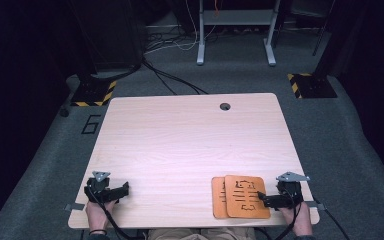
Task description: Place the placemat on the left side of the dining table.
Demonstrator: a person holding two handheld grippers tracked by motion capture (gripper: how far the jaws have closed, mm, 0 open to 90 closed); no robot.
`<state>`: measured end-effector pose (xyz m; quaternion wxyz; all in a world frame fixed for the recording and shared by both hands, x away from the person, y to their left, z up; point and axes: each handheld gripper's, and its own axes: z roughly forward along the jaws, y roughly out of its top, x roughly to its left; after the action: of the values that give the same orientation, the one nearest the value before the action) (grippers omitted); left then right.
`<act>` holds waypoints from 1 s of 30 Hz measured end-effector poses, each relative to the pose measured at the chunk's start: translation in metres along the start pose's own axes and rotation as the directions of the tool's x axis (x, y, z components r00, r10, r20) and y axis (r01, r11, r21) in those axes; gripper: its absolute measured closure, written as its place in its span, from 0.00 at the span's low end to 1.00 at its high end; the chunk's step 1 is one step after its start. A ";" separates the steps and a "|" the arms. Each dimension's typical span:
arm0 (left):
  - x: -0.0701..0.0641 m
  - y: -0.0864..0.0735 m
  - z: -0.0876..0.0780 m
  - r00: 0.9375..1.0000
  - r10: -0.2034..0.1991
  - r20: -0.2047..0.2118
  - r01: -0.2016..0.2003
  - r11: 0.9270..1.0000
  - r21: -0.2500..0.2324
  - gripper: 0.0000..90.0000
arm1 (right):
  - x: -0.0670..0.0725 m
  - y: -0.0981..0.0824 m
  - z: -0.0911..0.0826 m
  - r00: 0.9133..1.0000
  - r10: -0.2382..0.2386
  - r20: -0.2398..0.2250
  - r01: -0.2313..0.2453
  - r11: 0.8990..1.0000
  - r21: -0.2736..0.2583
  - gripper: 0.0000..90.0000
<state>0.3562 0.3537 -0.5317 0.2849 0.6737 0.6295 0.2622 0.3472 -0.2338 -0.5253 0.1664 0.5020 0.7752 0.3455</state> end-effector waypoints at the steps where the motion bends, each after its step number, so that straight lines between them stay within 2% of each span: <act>1: 0.000 0.000 0.000 1.000 -0.003 0.000 0.003 1.000 0.002 0.00 | 0.000 0.000 0.000 1.000 0.000 -0.001 0.000 1.000 0.000 0.00; 5: -0.006 0.000 -0.002 1.000 -0.013 0.028 0.013 1.000 0.000 0.00 | 0.000 0.000 0.000 1.000 -0.002 -0.001 0.002 1.000 -0.002 0.00; 6: -0.014 0.001 -0.003 0.998 -0.007 0.058 0.006 1.000 0.004 0.00 | 0.000 0.000 0.000 1.000 -0.002 -0.002 0.002 1.000 -0.003 0.00; 8: -0.018 0.001 -0.004 0.998 -0.001 0.069 0.001 1.000 0.005 0.00 | 0.000 0.000 0.000 1.000 -0.002 -0.004 0.002 1.000 -0.004 0.00; 9: -0.027 0.003 -0.005 0.997 0.019 0.080 -0.019 1.000 0.000 0.00 | 0.000 0.000 0.000 1.000 -0.002 -0.004 0.002 1.000 -0.005 0.00; 10: -0.027 0.003 -0.005 0.997 0.019 0.080 -0.019 1.000 0.000 0.00 | 0.000 0.000 0.000 1.000 -0.002 -0.004 0.002 1.000 -0.005 0.00; 11: -0.035 0.006 -0.007 0.994 0.027 0.102 -0.028 1.000 0.001 0.00 | 0.000 -0.001 0.000 1.000 -0.004 -0.003 0.004 1.000 -0.005 0.00; 12: -0.035 0.006 -0.007 0.994 0.027 0.102 -0.028 1.000 0.001 0.00 | 0.000 -0.001 0.000 1.000 -0.002 -0.005 0.002 1.000 -0.006 0.00; 14: -0.044 0.009 -0.008 0.991 0.046 0.124 -0.047 0.999 0.002 0.00 | 0.000 -0.001 0.000 1.000 -0.002 -0.005 0.002 1.000 -0.006 0.00; 15: -0.054 0.011 -0.010 0.988 0.067 0.142 -0.067 0.998 -0.005 0.00 | -0.001 -0.001 0.000 1.000 -0.004 -0.003 0.004 1.000 -0.006 0.00; 17: -0.059 0.013 -0.011 0.986 0.078 0.149 -0.077 0.997 -0.008 0.00 | -0.001 -0.001 0.000 1.000 -0.004 -0.003 0.004 1.000 -0.007 0.00; 19: -0.072 0.018 -0.015 0.979 0.102 0.178 -0.100 0.995 -0.018 0.00 | -0.001 -0.001 0.000 1.000 -0.004 -0.002 0.004 1.000 -0.008 0.00; 20: -0.072 0.018 -0.015 0.979 0.102 0.178 -0.100 0.995 -0.018 0.00 | -0.001 -0.001 0.000 1.000 -0.004 -0.002 0.004 1.000 -0.008 0.00; 22: -0.085 0.021 -0.019 0.970 0.124 0.207 -0.120 0.992 -0.030 0.00 | 0.000 -0.001 0.000 1.000 -0.003 0.001 0.003 1.000 -0.008 0.00; 23: -0.089 0.021 -0.020 0.968 0.130 0.213 -0.126 0.992 -0.033 0.00 | 0.000 -0.001 0.000 1.000 -0.003 0.001 0.003 1.000 -0.008 0.00; 24: -0.089 0.021 -0.020 0.968 0.130 0.213 -0.126 0.992 -0.033 0.00 | 0.000 -0.001 0.000 1.000 0.000 0.001 0.000 1.000 -0.008 0.00; 25: -0.097 0.022 -0.022 0.962 0.144 0.231 -0.140 0.990 -0.036 0.00 | 0.000 -0.001 0.000 1.000 0.001 0.001 0.000 1.000 -0.008 0.00; 26: -0.097 0.022 -0.022 0.962 0.144 0.231 -0.140 0.990 -0.036 0.00 | 0.000 -0.001 0.000 1.000 0.000 0.001 0.000 1.000 -0.008 0.00; 27: -0.104 0.023 -0.023 0.957 0.157 0.244 -0.153 0.988 -0.038 0.00 | 0.000 -0.001 0.000 1.000 0.000 0.001 0.000 1.000 -0.008 0.00; 28: -0.104 0.023 -0.023 0.957 0.157 0.244 -0.153 0.988 -0.038 0.00 | 0.000 -0.001 0.000 1.000 0.000 0.001 0.000 1.000 -0.008 0.00; 29: -0.110 0.025 -0.024 0.952 0.166 0.259 -0.161 0.986 -0.041 0.00 | 0.000 -0.001 0.000 1.000 0.001 0.001 -0.001 1.000 -0.009 0.00; 30: -0.110 0.025 -0.024 0.952 0.166 0.259 -0.161 0.986 -0.041 0.00 | 0.000 -0.001 0.000 1.000 0.001 0.001 -0.001 1.000 -0.009 0.00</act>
<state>0.3485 0.2437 -0.4968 0.3490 0.7495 0.5259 0.2000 0.3464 -0.2342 -0.5261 0.1690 0.5019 0.7732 0.3488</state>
